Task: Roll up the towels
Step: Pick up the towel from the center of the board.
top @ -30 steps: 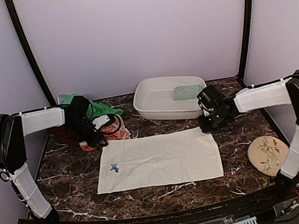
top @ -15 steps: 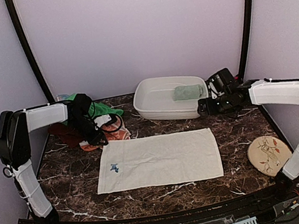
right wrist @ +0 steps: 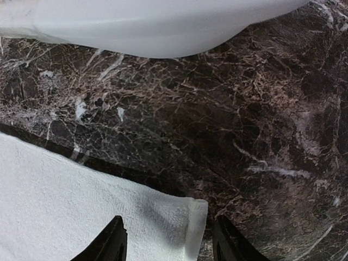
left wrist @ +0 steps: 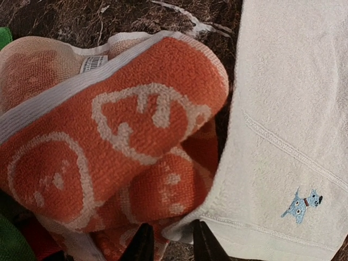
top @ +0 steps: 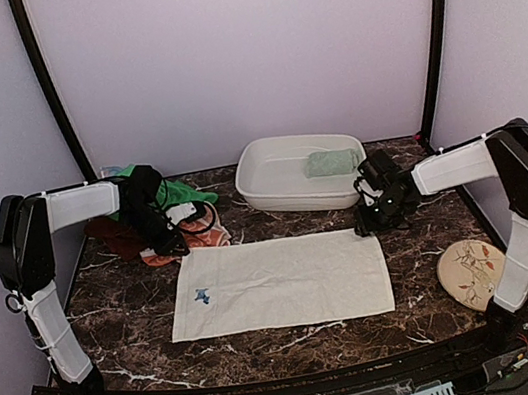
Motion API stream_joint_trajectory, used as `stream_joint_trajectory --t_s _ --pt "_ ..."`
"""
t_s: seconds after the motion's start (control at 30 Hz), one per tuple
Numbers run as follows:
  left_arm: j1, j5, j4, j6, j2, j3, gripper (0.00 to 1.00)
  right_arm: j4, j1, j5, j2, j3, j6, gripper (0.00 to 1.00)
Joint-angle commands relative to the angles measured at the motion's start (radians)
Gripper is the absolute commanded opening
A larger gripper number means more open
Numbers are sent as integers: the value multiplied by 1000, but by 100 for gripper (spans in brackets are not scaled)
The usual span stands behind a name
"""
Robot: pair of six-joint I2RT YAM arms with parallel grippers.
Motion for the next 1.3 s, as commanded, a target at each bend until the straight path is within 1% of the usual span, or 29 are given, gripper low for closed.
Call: stream_joint_trajectory --t_s 0.0,0.13,0.2,0.43,0.5,0.6,0.63,0.77,1.0,1.2,1.27 --pt "5 -7 -23 1 -14 25 25 5 -2 -8 28 14 -12 53" --pt "4 -15 -28 5 -17 23 18 12 -2 -7 49 35 -11 49" --pt "5 -19 -29 9 -20 22 13 10 -2 3 53 43 -18 46" --pt "4 -17 -33 9 -20 25 9 0 -4 16 62 55 -41 33" --pt "5 -15 -35 8 -20 25 7 -2 -3 19 59 58 -44 24" --pt "5 -19 -51 10 -24 36 2 -8 -3 17 37 54 -40 5" --pt "5 -20 -58 11 -27 40 0 -5 -3 17 25 50 -37 0" --pt "4 -13 -69 16 -62 34 0 1 -4 8 -26 26 -32 0" --pt "5 1 -86 14 -109 27 0 6 7 -7 -70 -15 -17 0" --pt "1 17 -109 20 -200 8 0 3 69 58 -166 -75 13 0" --pt "1 12 -106 25 -234 -1 0 4 80 66 -221 -89 25 0"
